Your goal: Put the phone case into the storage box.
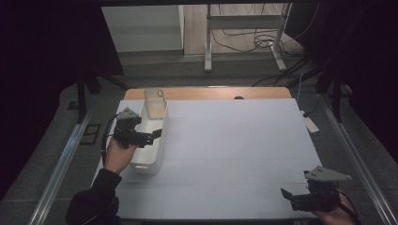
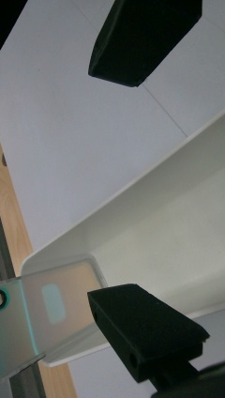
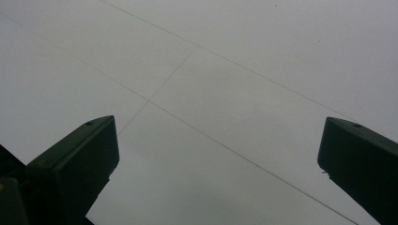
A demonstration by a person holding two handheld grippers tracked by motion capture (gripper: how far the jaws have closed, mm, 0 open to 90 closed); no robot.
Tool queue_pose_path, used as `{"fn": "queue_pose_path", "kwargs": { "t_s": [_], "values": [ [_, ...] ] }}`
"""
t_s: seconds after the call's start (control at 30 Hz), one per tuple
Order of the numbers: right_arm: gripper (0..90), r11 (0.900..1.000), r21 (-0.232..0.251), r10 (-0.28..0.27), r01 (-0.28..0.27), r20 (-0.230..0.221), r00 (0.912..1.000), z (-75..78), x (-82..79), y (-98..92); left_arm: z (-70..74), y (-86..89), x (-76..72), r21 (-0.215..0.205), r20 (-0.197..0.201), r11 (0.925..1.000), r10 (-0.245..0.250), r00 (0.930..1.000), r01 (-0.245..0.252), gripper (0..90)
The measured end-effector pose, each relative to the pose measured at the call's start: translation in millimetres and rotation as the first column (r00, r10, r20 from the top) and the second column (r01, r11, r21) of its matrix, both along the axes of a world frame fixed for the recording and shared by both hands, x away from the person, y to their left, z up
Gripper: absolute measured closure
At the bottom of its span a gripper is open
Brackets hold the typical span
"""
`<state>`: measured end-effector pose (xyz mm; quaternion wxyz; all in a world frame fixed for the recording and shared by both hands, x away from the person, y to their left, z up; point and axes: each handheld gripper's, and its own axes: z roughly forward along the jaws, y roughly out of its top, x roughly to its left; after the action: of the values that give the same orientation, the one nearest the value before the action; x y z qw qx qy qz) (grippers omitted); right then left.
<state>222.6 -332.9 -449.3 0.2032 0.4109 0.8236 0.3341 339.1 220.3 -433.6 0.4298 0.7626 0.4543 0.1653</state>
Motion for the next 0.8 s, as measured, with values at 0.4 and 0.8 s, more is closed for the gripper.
{"fn": "queue_pose_path", "kwargs": {
  "t_s": [0.4, 0.8],
  "values": [
    [0.0, 1.0, 0.004, 0.002, -0.002, 0.001, 1.0, 0.1, -0.3, 0.1, -4.0, 5.2, -16.1, 0.001, -0.015, 1.0, 0.003, 0.9999, -0.003, 0.5],
    [0.0, 1.0, 0.002, 0.006, -0.006, 0.0, 1.0, 0.2, -0.3, 0.1, -6.3, 9.2, -37.5, -0.015, -0.015, 0.9998, 0.009, 0.9998, -0.01, 0.5]
  ]
}}
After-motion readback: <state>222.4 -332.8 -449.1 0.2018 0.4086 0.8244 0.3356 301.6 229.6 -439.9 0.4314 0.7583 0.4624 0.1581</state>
